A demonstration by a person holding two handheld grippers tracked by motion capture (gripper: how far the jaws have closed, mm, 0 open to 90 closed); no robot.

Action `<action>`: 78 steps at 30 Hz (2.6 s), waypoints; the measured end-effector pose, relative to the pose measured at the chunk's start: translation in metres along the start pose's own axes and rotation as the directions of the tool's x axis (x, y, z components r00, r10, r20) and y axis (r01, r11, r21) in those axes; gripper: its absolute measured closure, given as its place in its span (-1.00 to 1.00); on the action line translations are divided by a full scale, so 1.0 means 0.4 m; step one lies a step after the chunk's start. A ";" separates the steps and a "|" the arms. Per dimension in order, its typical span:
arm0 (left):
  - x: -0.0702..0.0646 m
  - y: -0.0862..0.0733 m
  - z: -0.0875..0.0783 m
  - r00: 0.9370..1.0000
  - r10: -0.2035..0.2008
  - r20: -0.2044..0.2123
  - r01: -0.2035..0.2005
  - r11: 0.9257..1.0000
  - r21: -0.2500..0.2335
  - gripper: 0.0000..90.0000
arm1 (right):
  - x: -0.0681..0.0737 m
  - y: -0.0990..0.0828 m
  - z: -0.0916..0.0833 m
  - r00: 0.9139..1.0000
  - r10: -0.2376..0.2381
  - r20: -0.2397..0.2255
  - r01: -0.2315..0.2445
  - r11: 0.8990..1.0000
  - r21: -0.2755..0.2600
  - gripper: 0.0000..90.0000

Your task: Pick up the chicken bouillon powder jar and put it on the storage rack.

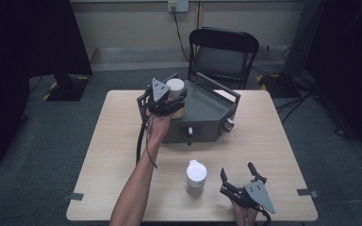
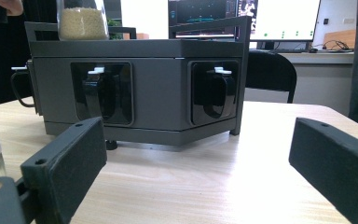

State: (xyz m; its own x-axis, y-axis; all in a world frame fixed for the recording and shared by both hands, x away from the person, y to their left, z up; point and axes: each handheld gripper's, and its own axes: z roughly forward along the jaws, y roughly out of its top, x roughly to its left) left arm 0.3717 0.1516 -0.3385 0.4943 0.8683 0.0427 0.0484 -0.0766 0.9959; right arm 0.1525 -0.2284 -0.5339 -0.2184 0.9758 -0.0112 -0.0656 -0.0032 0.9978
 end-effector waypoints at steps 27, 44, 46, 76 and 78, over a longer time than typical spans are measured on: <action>-0.002 -0.006 0.015 1.000 -0.015 -0.021 0.016 0.999 0.034 -0.25 | -0.001 0.000 0.000 1.000 0.000 -0.002 0.000 1.000 0.000 -0.94; -0.006 -0.021 0.011 0.999 -0.033 -0.035 0.033 0.999 -0.002 -0.44 | -0.001 0.000 0.000 1.000 0.000 -0.002 0.000 1.000 0.000 -0.94; -0.003 -0.020 0.008 0.999 -0.039 -0.032 0.039 0.999 -0.005 -0.57 | -0.001 0.000 0.000 1.000 0.000 -0.002 0.000 1.000 0.000 -0.94; -0.018 -0.044 -0.111 1.000 -0.001 0.026 0.004 0.992 -0.123 -1.00 | 0.000 0.000 0.000 1.000 0.000 0.001 0.000 1.000 0.000 -0.94; -0.022 -0.047 -0.122 1.000 0.008 0.022 -0.005 0.992 -0.125 -1.00 | 0.001 0.000 0.000 1.000 0.000 0.002 0.000 1.000 0.000 -0.94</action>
State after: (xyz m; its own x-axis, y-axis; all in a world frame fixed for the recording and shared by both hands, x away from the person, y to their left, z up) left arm 0.3241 0.1692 -0.3535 0.5134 0.8567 0.0492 -0.0635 -0.0192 0.9978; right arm 0.1524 -0.2280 -0.5339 -0.2166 0.9762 -0.0110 -0.0658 -0.0034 0.9978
